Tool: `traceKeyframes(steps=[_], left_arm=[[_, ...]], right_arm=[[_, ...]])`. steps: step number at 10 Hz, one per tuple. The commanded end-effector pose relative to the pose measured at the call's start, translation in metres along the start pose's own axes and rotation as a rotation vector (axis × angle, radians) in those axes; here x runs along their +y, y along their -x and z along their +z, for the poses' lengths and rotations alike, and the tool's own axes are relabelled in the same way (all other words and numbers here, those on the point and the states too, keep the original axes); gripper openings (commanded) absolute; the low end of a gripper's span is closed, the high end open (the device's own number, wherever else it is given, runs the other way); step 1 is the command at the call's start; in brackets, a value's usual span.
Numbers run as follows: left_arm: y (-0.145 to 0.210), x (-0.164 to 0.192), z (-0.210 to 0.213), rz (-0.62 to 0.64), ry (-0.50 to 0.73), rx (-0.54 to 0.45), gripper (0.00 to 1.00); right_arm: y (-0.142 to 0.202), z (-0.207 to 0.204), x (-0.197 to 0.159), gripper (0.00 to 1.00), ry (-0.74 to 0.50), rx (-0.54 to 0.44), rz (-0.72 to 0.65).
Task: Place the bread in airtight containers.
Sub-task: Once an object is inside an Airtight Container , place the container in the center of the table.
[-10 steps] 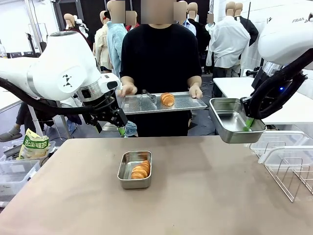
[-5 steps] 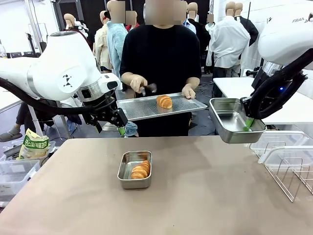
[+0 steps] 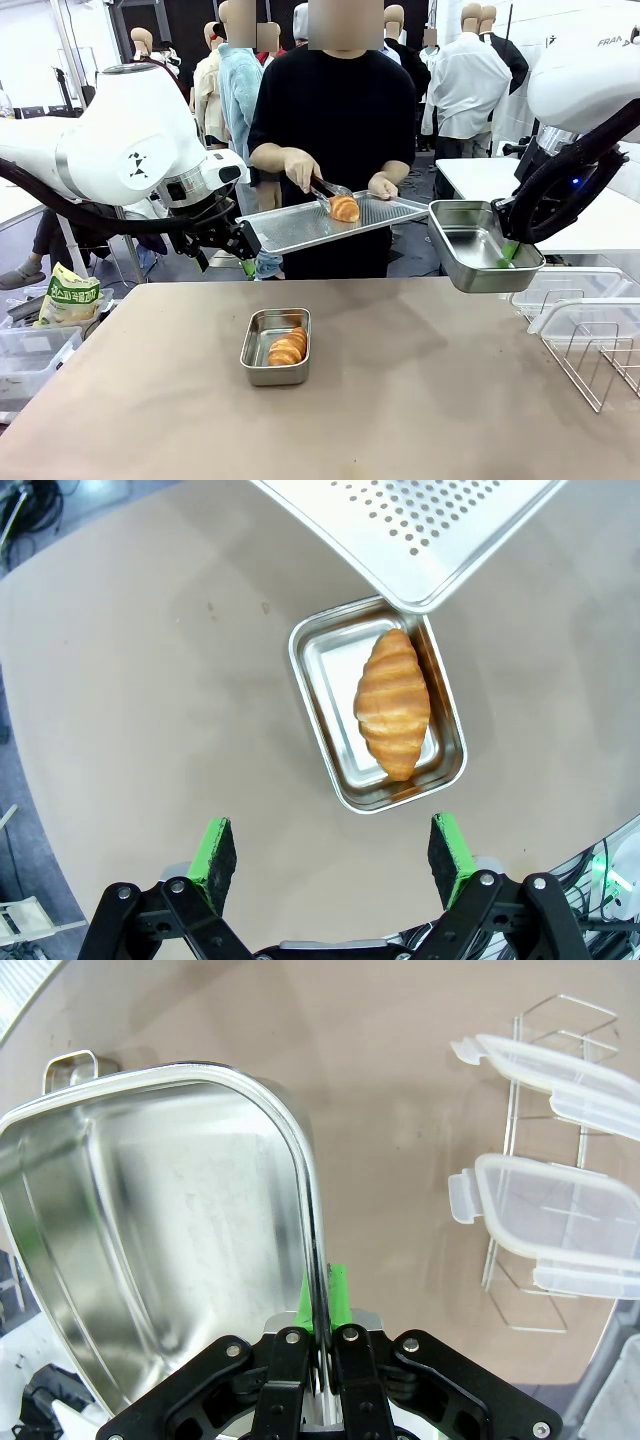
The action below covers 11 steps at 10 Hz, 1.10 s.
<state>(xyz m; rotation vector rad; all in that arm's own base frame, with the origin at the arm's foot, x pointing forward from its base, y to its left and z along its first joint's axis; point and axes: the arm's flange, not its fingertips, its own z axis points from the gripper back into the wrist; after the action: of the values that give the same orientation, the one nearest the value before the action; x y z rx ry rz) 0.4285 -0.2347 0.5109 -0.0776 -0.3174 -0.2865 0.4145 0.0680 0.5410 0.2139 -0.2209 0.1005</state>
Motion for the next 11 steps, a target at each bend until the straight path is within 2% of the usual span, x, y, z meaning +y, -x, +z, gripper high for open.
traceKeyframes(steps=[1,11], left_arm=[[-0.0008,0.0008,0.0001,0.009,-0.001,0.000,1.00],[-0.0008,0.0008,0.0001,0.009,-0.001,0.000,1.00]], right_arm=[[0.0001,0.0016,0.0002,0.00,-0.004,-0.005,-0.005],[0.0001,0.0016,0.0002,0.00,-0.004,-0.005,-0.005]])
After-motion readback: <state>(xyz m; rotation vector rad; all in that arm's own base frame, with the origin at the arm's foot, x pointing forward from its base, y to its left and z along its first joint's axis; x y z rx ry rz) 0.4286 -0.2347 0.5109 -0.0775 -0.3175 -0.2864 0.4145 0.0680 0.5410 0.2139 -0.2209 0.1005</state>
